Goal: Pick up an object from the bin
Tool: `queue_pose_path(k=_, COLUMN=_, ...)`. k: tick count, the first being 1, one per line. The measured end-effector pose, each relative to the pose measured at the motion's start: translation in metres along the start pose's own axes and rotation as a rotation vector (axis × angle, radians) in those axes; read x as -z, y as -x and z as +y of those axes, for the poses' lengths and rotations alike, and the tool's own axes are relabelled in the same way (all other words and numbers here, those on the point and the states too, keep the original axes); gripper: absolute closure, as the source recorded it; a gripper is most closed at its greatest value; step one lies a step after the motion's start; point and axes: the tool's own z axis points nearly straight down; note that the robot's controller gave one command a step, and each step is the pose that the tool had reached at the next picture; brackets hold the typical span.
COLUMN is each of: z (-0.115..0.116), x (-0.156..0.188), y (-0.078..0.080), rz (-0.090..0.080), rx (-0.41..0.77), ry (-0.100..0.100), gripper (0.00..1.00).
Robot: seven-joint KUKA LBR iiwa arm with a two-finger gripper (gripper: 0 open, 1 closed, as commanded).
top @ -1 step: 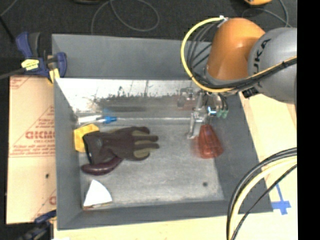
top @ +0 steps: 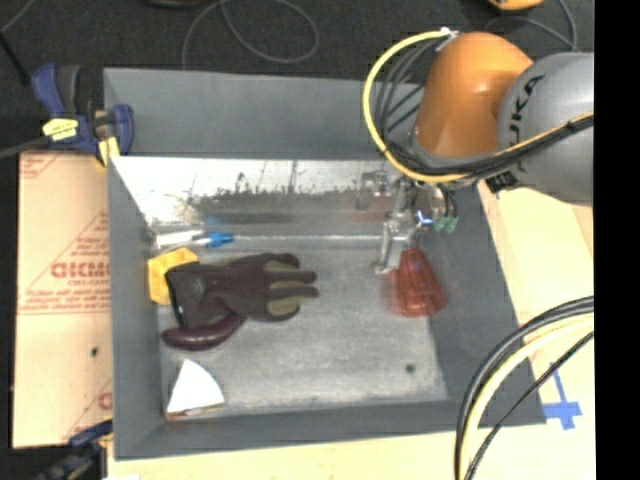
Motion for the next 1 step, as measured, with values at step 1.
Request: queue_pose_path(k=1, z=0.0388, x=-0.0400, y=-0.0155, rz=-0.001, rx=-0.021, ry=0.000, gripper=0.00)
